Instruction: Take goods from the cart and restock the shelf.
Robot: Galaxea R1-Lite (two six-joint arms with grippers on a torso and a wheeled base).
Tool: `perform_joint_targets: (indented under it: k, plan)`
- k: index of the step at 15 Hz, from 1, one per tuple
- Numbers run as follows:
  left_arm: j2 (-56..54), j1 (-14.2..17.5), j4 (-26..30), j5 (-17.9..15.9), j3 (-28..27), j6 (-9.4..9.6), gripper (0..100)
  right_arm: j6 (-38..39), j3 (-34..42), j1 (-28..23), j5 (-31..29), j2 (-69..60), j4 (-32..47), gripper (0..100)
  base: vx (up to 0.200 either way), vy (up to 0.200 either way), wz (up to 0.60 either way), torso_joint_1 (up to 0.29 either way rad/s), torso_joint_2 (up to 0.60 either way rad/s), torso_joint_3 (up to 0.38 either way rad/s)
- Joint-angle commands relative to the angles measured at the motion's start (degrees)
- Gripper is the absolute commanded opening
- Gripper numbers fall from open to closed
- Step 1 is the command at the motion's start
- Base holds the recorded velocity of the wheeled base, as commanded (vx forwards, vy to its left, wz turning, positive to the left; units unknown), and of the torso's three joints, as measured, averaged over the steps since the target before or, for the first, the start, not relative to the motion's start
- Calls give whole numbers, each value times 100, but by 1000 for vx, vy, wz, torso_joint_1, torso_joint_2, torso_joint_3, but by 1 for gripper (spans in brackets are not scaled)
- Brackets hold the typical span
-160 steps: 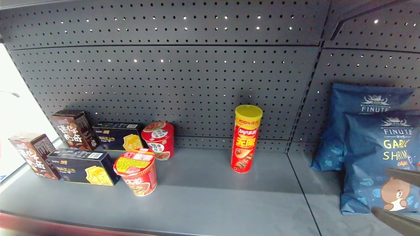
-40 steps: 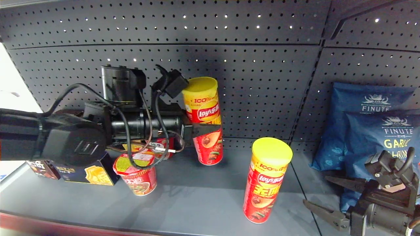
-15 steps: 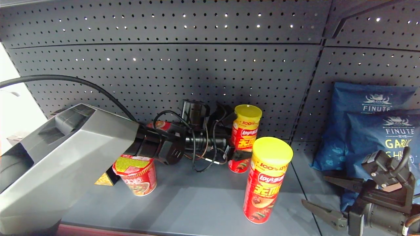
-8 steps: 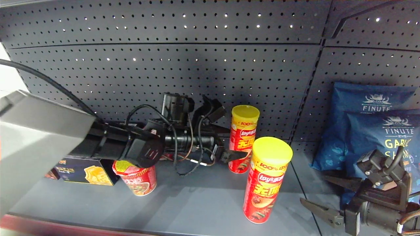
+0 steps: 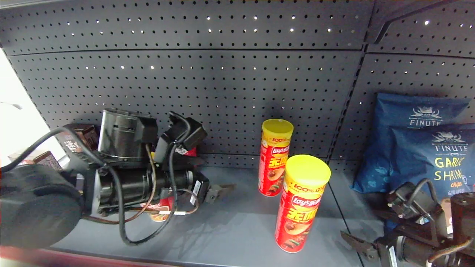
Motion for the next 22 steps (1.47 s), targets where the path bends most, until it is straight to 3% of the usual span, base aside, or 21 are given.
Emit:
perform_joint_targets:
  k: [1, 3, 4, 6, 11, 22]
  plan:
    - [-782, -78, 142, 430, 403, -116, 100, 5, -242, 5, -132, 488, -18, 100, 0, 0, 0, 0, 0, 0]
    - [-949, -52, 125, 1159, 473, -124, 100, 84, -524, 14, -140, 761, -18, 100, 0, 0, 0, 0, 0, 0]
    - [-949, -17, 89, 1212, 438, -124, 100, 137, -611, 31, -132, 866, -27, 100, 0, 0, 0, 0, 0, 0]
    - [-1037, 124, 89, 1212, 403, -116, 100, 313, -735, 198, -132, 919, -35, 100, 0, 0, 0, 0, 0, 0]
    - [-1045, 132, 81, 1221, 403, -116, 100, 410, -937, 708, -132, 1068, -53, 100, 0, 0, 0, 0, 0, 0]
    - [-1028, 220, 54, 1194, 394, -116, 100, 410, -1376, 963, -149, 1684, -88, 100, 0, 0, 0, 0, 0, 0]
